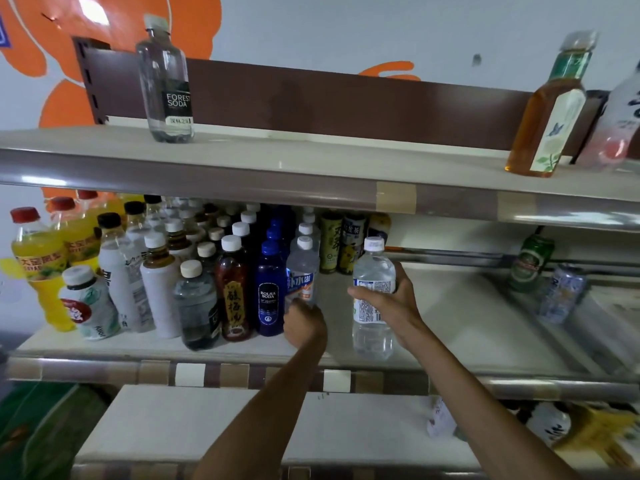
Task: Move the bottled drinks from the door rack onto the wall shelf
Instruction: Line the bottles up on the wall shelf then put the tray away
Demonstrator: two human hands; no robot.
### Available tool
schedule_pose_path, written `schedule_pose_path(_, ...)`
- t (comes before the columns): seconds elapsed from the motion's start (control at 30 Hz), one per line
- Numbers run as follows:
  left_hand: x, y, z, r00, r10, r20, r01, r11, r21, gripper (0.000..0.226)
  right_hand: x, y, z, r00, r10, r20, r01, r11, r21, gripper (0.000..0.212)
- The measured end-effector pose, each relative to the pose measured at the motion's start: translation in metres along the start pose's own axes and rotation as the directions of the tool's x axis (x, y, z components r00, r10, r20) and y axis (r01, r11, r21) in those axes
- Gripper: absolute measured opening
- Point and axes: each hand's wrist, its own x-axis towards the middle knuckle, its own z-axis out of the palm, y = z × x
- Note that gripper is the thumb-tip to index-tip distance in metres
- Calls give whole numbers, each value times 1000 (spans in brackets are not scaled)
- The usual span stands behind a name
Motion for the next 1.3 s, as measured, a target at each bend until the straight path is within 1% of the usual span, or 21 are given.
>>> schedule_pose_path(0.07,-1,-1,-7,998,3,64,-2,1000,-13,18,-2,-3,5,999,12,39,-12,1000,-13,51)
schedule_pose_path(0.13,-2,-3,-17,985,36,168,-30,999,-38,23,-3,-6,12,998,24,51,-23,999,-29,51)
schedule_pose_path(0.23,1,-6,-29,934,157,321,-141,987,-74,27,-1,-9,22,998,51,43,-49,997,-54,50)
schedule_pose_path(0.27,3,-7,-34,906,213,366,-196,977,-85,27,0,-8,24,997,57,45,-55,997,-56,50)
schedule_pose_path(0.33,6,-11,-45,812,316,491,-284,948,-141,38,3,-7,29,997,56,54,-53,998,-43,55)
schedule_pose_path(0.4,8,-18,-56,689,351,634,-272,936,-223,56,5,-7,37,997,53,56,-51,998,-31,64)
schedule_pose_path(0.43,7,-21,-62,640,355,682,-247,935,-254,62,6,-7,43,997,61,48,-59,998,-24,68)
schedule_pose_path(0.47,7,-24,-67,615,365,699,-228,931,-286,67,5,-7,49,997,67,43,-66,998,-17,69)
schedule_pose_path(0.5,6,-28,-69,621,376,687,-219,926,-309,69,5,-7,55,996,76,41,-76,997,-9,66)
schedule_pose_path(0.53,5,-30,-73,660,377,650,-234,925,-299,70,5,-6,61,996,81,48,-81,997,-8,61)
schedule_pose_path(0.63,-5,-38,-83,819,378,432,-363,924,-120,76,5,-7,75,985,93,144,-86,995,-48,39)
schedule_pose_path(0.67,-8,-42,-84,853,370,368,-373,925,-67,78,5,-7,79,977,94,192,-80,994,-79,37)
schedule_pose_path(0.77,-16,-56,-81,920,306,245,-330,942,63,78,11,1,90,956,154,251,-85,960,-265,45)
schedule_pose_path(0.8,-18,-58,-80,932,291,214,-311,948,68,79,13,8,94,951,170,258,-75,937,-342,52)
schedule_pose_path(0.87,-18,-60,-80,946,271,180,-282,958,43,79,14,25,102,947,195,255,-54,880,-472,77)
schedule_pose_path(0.9,-18,-59,-80,947,269,176,-281,959,44,78,15,36,104,946,215,244,-63,858,-509,87)
schedule_pose_path(0.93,-17,-58,-80,947,269,178,-282,958,52,78,17,47,105,943,235,237,-78,845,-529,91)
schedule_pose_path(0.97,-17,-56,-80,945,272,181,-287,956,63,76,17,55,106,939,253,234,-91,838,-539,89)
schedule_pose_path(1.03,-17,-55,-79,940,291,180,-310,947,87,72,10,59,106,935,281,214,-120,822,-557,77)
schedule_pose_path(1.17,-19,-54,-73,941,294,168,-316,941,123,69,5,60,107,958,258,129,-139,805,-577,63)
schedule_pose_path(1.3,-16,-46,-64,948,271,167,-294,947,132,64,12,65,106,966,235,106,-125,788,-602,53)
